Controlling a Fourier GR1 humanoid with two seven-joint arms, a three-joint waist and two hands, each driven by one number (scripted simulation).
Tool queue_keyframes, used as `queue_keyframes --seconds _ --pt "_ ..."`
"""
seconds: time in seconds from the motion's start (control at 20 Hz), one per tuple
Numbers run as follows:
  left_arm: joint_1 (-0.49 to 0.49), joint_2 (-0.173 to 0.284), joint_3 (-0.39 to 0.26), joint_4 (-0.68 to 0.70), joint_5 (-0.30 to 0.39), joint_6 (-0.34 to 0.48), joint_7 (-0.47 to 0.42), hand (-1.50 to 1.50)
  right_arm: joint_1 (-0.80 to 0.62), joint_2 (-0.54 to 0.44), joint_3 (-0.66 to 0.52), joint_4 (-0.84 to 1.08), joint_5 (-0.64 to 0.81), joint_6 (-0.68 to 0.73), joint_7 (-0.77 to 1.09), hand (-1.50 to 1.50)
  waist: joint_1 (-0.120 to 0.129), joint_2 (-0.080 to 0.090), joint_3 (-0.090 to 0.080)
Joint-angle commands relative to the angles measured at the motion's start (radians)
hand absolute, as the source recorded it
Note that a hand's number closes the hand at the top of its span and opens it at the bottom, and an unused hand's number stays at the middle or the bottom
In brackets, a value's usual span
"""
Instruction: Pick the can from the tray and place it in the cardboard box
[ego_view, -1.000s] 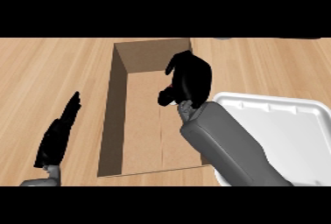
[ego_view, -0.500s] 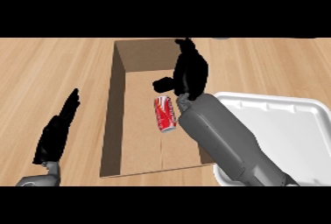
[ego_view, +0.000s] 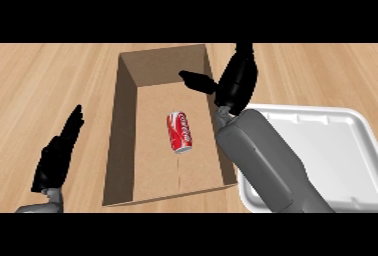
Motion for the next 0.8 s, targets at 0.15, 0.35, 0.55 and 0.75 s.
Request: queue_keyframes --seconds 0.15,0.35,0.55,0.75 --pt "0.062 0.029 0.038 -0.052 0.032 -0.021 -0.003 0.0 0.202 -0.03 -0.099 -0.257 0.127 -0.109 0.082 -1.5 -0.031 -0.015 0.0" --pt "0.042 -0.009 0.016 -0.01 -0.007 0.023 0.004 0.0 0.451 -0.114 -0.098 -0.542 0.074 -0.071 0.032 -1.5 -0.052 -0.012 0.0" --pt "0.051 0.023 0.04 -0.029 0.031 -0.024 0.017 0.0 0.669 -0.236 -0.105 -0.844 -0.011 0.008 0.015 -1.5 -0.045 -0.01 0.0" --pt "0.061 0.012 0.015 -0.057 0.008 -0.017 0.005 0.0 0.876 -0.39 -0.132 -1.014 -0.191 0.017 -0.084 -1.5 -0.027 -0.004 0.001"
